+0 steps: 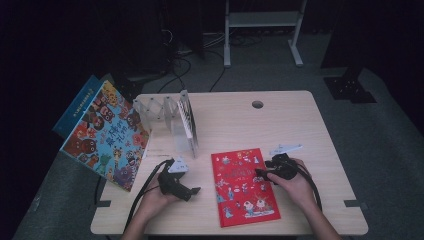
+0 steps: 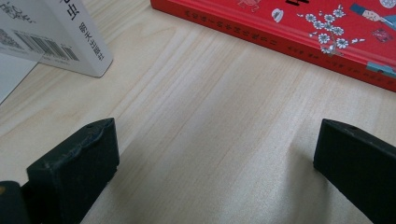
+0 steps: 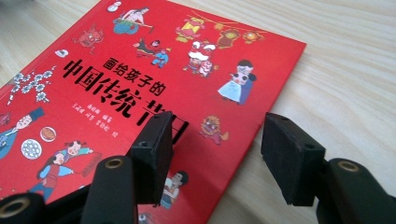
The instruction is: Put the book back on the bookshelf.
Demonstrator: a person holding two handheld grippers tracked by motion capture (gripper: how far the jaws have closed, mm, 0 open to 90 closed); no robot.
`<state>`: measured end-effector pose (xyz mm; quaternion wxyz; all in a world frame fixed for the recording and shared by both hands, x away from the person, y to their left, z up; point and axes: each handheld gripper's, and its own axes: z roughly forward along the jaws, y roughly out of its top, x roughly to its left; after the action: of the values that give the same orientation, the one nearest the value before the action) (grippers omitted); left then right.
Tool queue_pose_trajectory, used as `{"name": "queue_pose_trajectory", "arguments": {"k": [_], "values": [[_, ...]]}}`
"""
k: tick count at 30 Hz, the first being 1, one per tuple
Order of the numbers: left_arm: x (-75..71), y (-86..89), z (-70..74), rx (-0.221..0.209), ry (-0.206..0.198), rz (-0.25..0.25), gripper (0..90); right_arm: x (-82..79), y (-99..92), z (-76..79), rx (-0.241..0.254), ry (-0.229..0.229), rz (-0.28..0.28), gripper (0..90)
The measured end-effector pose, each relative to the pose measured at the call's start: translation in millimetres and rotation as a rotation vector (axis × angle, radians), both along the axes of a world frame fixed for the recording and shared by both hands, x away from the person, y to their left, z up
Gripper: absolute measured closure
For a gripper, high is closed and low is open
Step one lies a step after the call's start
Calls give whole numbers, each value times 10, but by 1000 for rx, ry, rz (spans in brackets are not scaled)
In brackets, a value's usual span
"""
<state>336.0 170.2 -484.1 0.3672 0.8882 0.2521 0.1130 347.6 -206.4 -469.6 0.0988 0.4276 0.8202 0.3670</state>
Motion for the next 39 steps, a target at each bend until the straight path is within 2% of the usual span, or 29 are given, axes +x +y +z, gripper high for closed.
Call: {"name": "queue_pose_trajectory", "arguments": {"k": [2,5,10,19,28,32,36,39], "values": [[-5,-4,0,-2,1,2,0,0,25,0,-2,-2,0,427],[-11,-11,2,4,-1,-32,0,15,59,1,-13,-14,-10,418],[-13,-11,2,5,0,-33,0,81,92,-9,-6,-16,-28,406],[-19,-11,1,3,0,-31,0,211,253,-27,12,-31,-20,422],[-35,-23,1,3,0,-24,0,326,403,-17,4,-30,3,426],[-78,-81,8,-32,27,-43,0,342,421,-18,3,-35,11,426],[-150,-191,39,-31,19,-70,0,323,434,9,-27,-54,34,427],[-195,-271,59,-35,17,-90,0,305,406,56,-17,-35,47,426]]}}
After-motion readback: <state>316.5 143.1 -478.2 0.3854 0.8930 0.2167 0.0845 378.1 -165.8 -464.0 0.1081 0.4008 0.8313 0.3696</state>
